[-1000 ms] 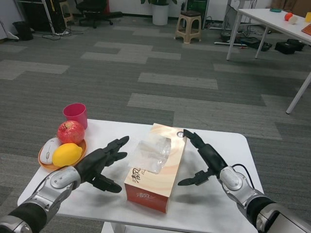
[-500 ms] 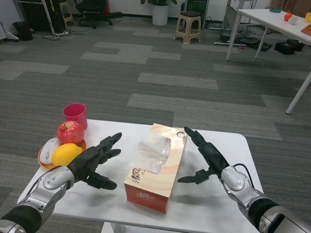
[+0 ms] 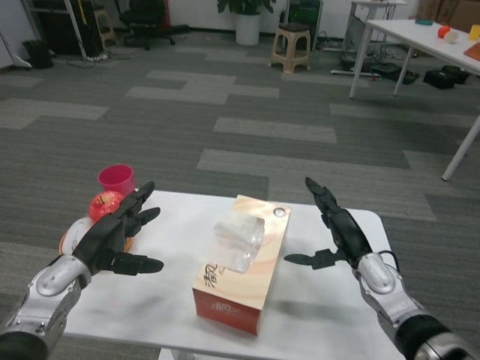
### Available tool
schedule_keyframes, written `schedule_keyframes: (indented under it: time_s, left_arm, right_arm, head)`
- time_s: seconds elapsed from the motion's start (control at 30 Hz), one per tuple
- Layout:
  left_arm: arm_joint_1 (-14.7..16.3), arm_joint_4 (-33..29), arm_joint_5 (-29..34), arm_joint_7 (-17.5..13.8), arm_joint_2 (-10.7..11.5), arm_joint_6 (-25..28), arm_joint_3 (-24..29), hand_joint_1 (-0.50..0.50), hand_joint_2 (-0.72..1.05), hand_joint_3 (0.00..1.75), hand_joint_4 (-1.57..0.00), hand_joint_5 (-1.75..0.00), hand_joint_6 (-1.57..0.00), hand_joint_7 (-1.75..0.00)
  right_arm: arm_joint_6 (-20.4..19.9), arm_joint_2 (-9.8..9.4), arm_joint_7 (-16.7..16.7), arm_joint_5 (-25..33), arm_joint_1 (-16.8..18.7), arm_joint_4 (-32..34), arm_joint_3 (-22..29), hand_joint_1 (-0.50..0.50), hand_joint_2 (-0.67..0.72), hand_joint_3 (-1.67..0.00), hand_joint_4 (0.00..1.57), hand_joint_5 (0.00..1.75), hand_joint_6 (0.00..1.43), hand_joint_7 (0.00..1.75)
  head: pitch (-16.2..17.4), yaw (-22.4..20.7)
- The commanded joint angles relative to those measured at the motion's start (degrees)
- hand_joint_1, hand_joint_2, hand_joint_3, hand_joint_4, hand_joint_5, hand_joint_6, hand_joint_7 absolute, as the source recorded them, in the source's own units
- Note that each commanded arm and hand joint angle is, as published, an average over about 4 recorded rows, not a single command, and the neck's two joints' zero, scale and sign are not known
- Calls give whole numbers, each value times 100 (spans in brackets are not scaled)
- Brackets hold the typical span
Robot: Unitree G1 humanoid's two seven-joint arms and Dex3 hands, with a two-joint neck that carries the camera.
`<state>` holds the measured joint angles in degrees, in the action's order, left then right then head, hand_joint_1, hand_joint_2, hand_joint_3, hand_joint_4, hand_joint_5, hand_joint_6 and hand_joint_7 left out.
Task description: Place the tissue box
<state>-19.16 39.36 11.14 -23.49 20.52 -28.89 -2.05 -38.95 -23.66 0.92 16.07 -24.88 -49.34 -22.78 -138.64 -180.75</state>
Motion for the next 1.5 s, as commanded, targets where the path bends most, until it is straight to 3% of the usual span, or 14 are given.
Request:
schedule_keyframes:
  time_s: [0.03, 0.13, 0.3, 0.67, 1.1, 1.27, 1.4, 1.5]
  left_arm:
    - [185, -394, 218, 6, -40, -20, 236, 50, 69, 4, 0, -51, 0, 0]
    - [259, -737, 391, 17, -71, -20, 326, 50, 69, 9, 0, -51, 0, 0]
    - [330, -1242, 648, 24, -79, -20, 341, 50, 69, 0, 0, -51, 0, 0]
    - [338, -1926, 884, 37, -128, -20, 236, 50, 69, 7, 0, -51, 0, 0]
    - [327, -2196, 897, 81, -183, -20, 106, 50, 69, 2, 0, -51, 0, 0]
    - [290, -2196, 888, 103, -341, -20, 187, 50, 69, 2, 0, -51, 0, 0]
    - [224, -2178, 886, 112, -510, -68, 249, 50, 69, 2, 0, -51, 0, 0]
    - [163, -2161, 890, 119, -492, -73, 200, 50, 69, 4, 0, -51, 0, 0]
  right_arm:
    - [-25, -69, 14, 36, 194, 307, 406, -46, -35, -48, 0, 0, 0, 7]
    - [-25, -62, 14, 36, 268, 500, 665, -46, -35, -48, 0, 0, 0, 7]
    - [-25, -69, 23, 36, 339, 839, 929, -46, -35, -54, 0, 0, 0, 7]
    - [-16, -9, 82, 52, 510, 1819, 878, -46, -35, -56, 0, 0, 0, 7]
    - [-16, 100, 251, 60, 504, 2339, 650, -46, -35, -56, 0, 0, 0, 7]
    - [-16, 166, 264, 60, 482, 2368, 601, -46, -35, -56, 0, 0, 0, 7]
    - [-16, 204, 282, 54, 431, 2364, 573, -46, -35, -59, 0, 0, 0, 10]
    - [-16, 204, 293, 54, 383, 2337, 551, -46, -35, -56, 0, 0, 0, 7]
  head:
    - [4, 7]
    - [3, 4]
    - [3, 4]
    - [3, 4]
    - [-119, 117]
    - [-129, 115]
    - [-442, -140]
    - [-530, 25]
